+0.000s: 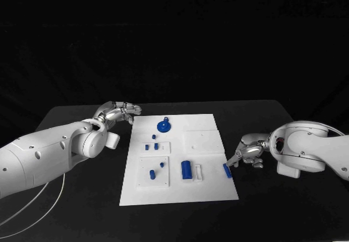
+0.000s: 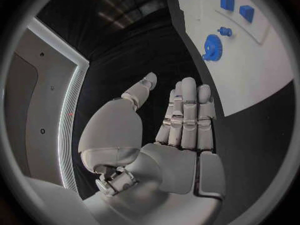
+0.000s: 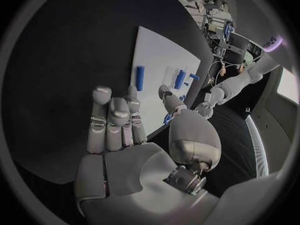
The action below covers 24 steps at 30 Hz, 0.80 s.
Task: Assemble the parts on the task board
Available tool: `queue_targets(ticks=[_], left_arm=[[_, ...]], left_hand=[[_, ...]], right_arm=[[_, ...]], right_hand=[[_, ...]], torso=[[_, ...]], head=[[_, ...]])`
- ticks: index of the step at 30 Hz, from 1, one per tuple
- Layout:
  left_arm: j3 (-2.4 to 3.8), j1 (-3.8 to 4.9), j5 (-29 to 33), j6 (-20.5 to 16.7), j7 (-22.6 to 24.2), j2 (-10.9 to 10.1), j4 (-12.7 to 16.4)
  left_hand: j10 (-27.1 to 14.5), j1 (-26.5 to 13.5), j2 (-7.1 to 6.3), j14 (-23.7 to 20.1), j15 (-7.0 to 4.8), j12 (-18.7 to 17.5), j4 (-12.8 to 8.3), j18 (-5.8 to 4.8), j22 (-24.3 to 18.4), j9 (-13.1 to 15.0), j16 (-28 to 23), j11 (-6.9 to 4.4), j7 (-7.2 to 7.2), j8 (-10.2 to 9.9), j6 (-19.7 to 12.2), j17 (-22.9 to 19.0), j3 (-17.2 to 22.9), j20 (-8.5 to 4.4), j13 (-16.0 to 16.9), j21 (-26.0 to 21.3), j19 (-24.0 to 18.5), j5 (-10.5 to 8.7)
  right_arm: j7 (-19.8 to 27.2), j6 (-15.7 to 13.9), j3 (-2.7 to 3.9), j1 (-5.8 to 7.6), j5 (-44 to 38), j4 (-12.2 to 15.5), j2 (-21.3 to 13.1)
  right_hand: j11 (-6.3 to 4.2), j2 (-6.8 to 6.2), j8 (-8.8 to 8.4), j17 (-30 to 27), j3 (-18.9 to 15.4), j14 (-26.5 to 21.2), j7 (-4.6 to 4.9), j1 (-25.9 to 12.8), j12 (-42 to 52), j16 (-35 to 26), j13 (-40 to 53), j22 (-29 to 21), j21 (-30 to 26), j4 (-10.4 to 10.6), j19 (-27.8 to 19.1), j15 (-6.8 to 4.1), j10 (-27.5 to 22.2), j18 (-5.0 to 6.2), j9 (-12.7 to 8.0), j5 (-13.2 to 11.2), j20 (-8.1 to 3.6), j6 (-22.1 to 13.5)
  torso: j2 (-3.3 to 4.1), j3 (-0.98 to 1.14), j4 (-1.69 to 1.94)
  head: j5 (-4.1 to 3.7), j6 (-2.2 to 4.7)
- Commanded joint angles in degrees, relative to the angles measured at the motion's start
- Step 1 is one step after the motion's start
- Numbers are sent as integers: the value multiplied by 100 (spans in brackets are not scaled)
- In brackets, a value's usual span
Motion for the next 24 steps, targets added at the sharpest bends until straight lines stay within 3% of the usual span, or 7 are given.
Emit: queue_targets(ticks=[1, 7, 16, 24], left_arm=[[4, 7, -27, 88, 28, 8, 6], [4, 7, -26, 101, 24, 4, 4], [4, 7, -26, 111, 18, -7, 11], [3, 7, -26, 112, 17, -23, 15]], left_hand=[[15, -56, 24, 37, 15, -2, 30, 101, 10, 9, 6, 15, -11, -1, -10, 7, -16, -47, 8, -28, 12, 6], [15, -62, 26, 37, 14, -2, 34, 100, 10, 9, 5, 15, -11, -1, -11, 8, -18, -47, 8, -29, 12, 5], [13, -71, 26, 37, 14, -4, 41, 100, 12, 7, 5, 15, -10, -4, -17, 11, -23, -48, 8, -31, 13, 5], [11, -74, 28, 36, 14, -5, 44, 100, 13, 7, 5, 15, -9, -6, -22, 13, -24, -48, 8, -33, 14, 5]], right_arm=[[-145, -17, -1, -12, -380, 39, -10], [-193, 3, -27, -35, -436, 14, 9], [-227, -77, -41, -227, -501, -58, 178], [-231, -95, -42, -355, -684, -128, 302]], right_hand=[[-18, 124, -37, -3, -304, -46, 6, -212, -34, -42, 3, -5, -43, -155, -61, -11, -58, 199, 2, 91, -40, -48], [-27, 164, -45, -4, -425, -45, 0, -347, -41, -55, 0, -21, -67, -142, -62, -18, -58, 199, -1, -76, -57, -40], [-31, 177, -48, -3, -450, -44, -3, -386, -44, -59, -2, -26, -75, -135, -60, -22, -56, 199, -3, -95, -64, -37], [-32, 330, -54, 6, -468, -34, -5, -77, -39, -59, 3, -16, -68, -178, -48, -23, -42, 199, -3, -95, -75, -23]], torso=[[8, 1, 12], [9, -4, 17], [13, -4, 16], [11, -7, 18]], head=[[-7, 1], [-29, -1], [-20, -29], [-19, -47]])
